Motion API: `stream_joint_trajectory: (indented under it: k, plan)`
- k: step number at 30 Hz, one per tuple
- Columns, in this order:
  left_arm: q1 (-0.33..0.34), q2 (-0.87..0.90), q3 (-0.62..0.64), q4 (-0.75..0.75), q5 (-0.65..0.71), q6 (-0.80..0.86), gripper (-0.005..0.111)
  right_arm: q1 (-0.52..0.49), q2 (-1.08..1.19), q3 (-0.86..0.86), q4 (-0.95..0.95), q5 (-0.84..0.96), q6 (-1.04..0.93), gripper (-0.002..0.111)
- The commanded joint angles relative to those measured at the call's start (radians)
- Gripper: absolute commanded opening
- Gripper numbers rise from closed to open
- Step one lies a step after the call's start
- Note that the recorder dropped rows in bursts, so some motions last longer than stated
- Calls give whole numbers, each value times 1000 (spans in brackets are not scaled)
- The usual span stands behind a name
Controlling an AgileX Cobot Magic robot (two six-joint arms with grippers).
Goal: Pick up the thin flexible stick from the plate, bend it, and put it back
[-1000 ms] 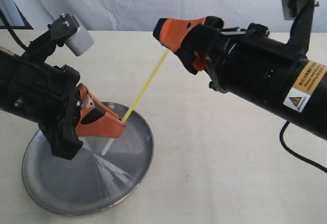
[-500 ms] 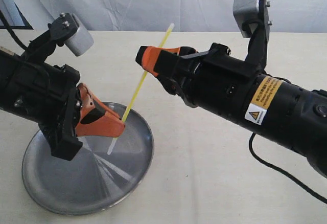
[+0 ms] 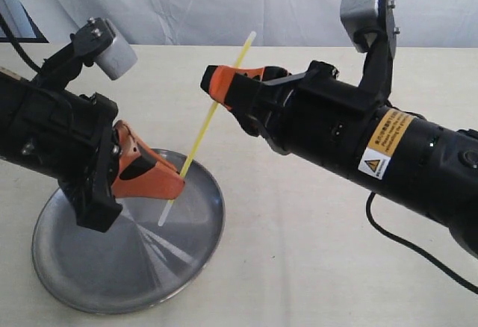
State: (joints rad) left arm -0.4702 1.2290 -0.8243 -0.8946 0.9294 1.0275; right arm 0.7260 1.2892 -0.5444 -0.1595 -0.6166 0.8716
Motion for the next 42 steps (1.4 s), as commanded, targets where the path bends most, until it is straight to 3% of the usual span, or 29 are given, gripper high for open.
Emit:
stream_joint_trajectory:
  k: [1, 24, 37, 39, 42]
  plan:
    - [-10, -5, 2, -83, -18, 4, 0, 3, -2, -2, -11, 1, -31, -1]
    - [-10, -5, 2, -246, -18, 58, 0, 3, -2, -2, 37, 136, -257, -1]
    - [-10, -5, 2, -142, -55, 20, 0, 3, -2, -2, 148, 71, -297, -1]
    - [-10, -5, 2, -142, -60, 20, 4, 3, -2, -2, 148, 71, -297, -1]
    - [-10, -5, 2, -142, -66, 20, 19, 3, -2, -2, 148, 71, -294, -1]
